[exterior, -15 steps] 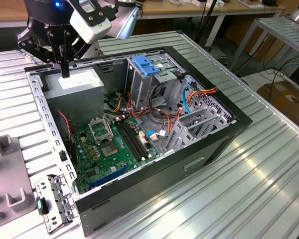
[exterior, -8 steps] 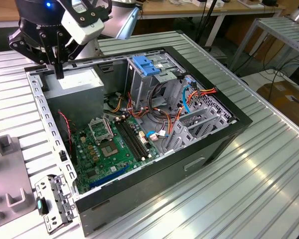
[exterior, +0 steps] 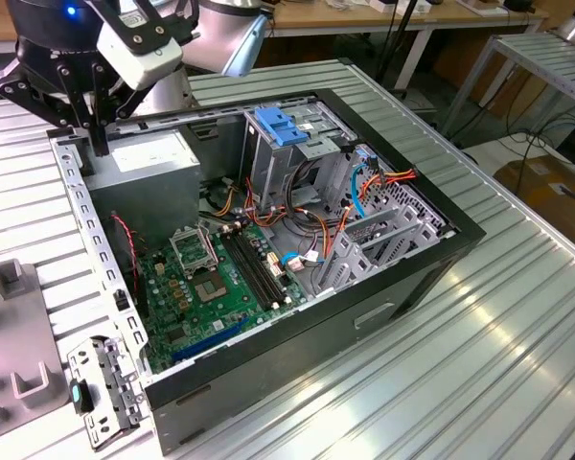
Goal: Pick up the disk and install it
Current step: 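Reach for the disk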
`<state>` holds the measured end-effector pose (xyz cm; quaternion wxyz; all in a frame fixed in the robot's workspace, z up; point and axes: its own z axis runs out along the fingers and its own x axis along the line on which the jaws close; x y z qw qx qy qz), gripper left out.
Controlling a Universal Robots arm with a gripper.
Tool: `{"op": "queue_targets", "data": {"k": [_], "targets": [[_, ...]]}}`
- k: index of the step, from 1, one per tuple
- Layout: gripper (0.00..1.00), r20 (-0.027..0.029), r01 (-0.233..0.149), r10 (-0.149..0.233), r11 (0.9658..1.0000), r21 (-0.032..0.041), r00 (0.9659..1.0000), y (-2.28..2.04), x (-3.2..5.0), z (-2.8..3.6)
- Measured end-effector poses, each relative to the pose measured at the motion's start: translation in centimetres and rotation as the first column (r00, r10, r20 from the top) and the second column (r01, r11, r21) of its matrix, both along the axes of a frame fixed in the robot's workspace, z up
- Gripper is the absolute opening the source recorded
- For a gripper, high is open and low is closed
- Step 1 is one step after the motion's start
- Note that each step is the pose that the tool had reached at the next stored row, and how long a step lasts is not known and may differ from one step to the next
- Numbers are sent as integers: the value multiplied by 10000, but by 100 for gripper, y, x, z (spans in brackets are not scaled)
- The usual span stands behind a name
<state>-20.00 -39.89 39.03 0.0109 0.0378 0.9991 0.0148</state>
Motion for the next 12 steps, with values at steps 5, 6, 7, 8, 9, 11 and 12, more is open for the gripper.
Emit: {"op": "queue_targets", "data": {"k": [5, 6, 7, 8, 9, 11, 12], "targets": [[11, -46, 0, 0, 10000, 0, 10000, 0, -64, -10], [11, -51, 0, 0, 10000, -1, 10000, 0, -71, -11], [11, -54, 0, 0, 10000, 0, 10000, 0, -77, -12], [11, -57, 0, 0, 10000, 0, 10000, 0, -83, -13], [11, -65, 0, 0, 10000, -1, 10000, 0, -95, -14], [11, -70, 0, 0, 10000, -1, 10000, 0, -110, -16], [11, -75, 0, 0, 10000, 0, 10000, 0, -123, -18]]}}
